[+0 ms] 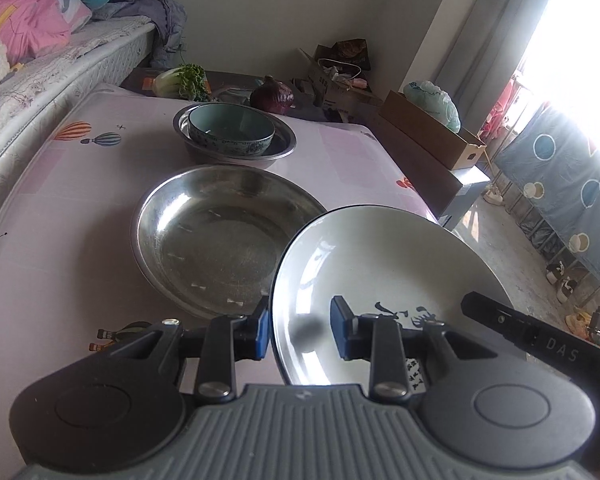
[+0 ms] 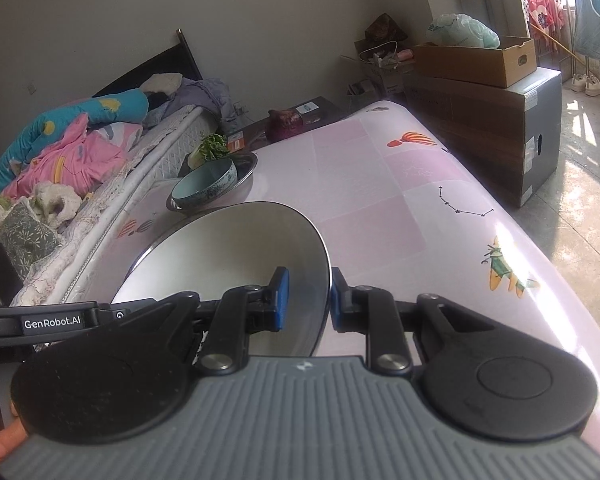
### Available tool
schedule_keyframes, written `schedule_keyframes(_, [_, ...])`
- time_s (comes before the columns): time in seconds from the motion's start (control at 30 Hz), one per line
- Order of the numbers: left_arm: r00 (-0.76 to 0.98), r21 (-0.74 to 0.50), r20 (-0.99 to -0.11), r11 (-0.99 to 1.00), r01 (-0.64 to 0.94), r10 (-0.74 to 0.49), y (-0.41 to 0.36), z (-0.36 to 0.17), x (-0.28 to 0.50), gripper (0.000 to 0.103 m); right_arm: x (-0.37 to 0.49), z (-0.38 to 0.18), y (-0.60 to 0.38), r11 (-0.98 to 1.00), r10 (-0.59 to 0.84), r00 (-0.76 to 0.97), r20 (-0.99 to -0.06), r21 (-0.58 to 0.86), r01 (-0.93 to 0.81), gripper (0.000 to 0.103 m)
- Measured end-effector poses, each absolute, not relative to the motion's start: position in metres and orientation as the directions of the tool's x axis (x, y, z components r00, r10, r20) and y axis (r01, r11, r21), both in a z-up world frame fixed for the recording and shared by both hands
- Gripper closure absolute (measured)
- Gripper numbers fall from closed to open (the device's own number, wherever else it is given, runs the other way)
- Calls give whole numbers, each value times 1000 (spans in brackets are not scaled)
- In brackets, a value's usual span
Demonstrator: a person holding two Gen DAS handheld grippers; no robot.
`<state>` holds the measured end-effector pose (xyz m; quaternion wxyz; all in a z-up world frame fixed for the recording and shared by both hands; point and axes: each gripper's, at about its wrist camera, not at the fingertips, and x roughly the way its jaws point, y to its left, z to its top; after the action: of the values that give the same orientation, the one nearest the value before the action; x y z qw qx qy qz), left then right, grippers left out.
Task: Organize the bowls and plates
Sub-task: 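Lower the white plate into the steel basin and open both grippers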
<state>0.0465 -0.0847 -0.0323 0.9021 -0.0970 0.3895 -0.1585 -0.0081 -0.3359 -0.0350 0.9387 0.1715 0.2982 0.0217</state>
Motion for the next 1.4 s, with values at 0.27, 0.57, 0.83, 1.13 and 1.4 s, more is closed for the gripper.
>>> schedule_keyframes(0.27, [677, -284, -684, 954, 95, -271, -40, -31, 80, 68, 55, -40, -288, 930, 237, 782, -576, 367, -12, 83])
schedule_keyframes(0.57, [633, -285, -734, 958, 41, -246, -18, -55, 117, 68, 110, -66, -263, 931, 256, 719, -646, 364, -5, 83])
schedule_keyframes(0.83, [652, -226, -728, 972, 65, -213, -19, -60, 134, 67, 136, -76, -259, 949, 219, 707, -673, 314, 5, 82])
schedule_keyframes(1.13, [700, -180, -688, 979, 92, -193, -22, -57, 133, 52, 144, -72, -267, 953, 187, 738, -648, 301, 22, 81])
schedule_keyframes(1.4, [681, -143, -714, 986, 81, -159, -27, -56, 135, 41, 133, -67, -276, 950, 178, 753, -633, 310, 36, 74])
